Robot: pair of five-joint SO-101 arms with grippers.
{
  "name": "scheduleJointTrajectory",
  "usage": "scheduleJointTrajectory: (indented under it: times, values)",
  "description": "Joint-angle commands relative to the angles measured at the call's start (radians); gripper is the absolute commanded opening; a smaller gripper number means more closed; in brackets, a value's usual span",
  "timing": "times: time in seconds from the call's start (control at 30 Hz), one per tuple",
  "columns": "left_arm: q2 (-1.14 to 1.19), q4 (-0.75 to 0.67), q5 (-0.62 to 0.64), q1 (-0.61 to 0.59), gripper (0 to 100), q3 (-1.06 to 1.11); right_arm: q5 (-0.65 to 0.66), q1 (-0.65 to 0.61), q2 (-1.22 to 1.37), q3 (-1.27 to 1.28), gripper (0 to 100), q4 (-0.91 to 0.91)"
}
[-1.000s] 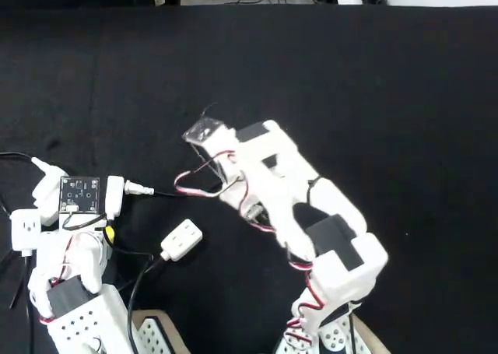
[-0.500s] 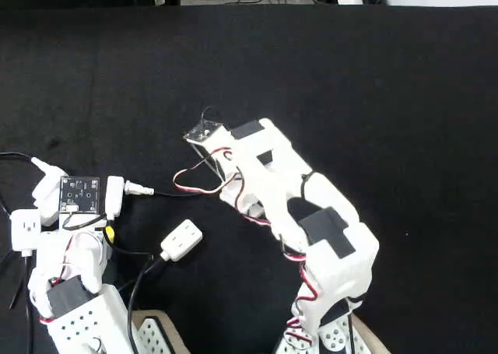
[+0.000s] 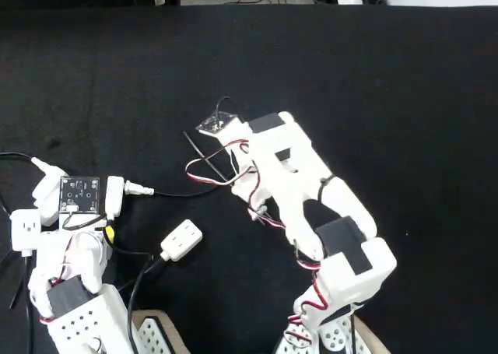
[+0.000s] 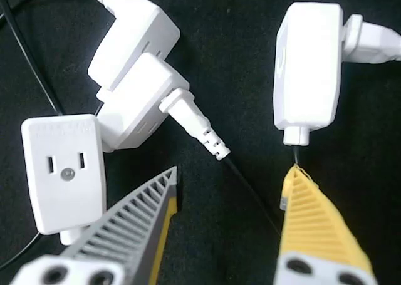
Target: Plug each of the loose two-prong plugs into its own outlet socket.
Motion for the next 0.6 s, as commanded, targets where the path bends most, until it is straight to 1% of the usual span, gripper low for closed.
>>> scheduleJointTrajectory:
  times: [0.0,0.23,0.47,0.57]
  values:
    - [-0.009,0.009,0.008,0.002,27,0.013,0.011,0.015,0.028,-0.008,28.9,-0.035]
    - [-0.009,0.009,0.008,0.002,27,0.013,0.021,0.014,0.114,-0.015,28.1,-0.028]
    - [-0.009,0.009,0.008,0.002,27,0.013,0.012,-0.018,0.125,-0.013,11.8,-0.025]
    - [-0.009,0.009,0.008,0.002,27,0.013,0.012,-0.032,0.124,-0.001,12.5,-0.026]
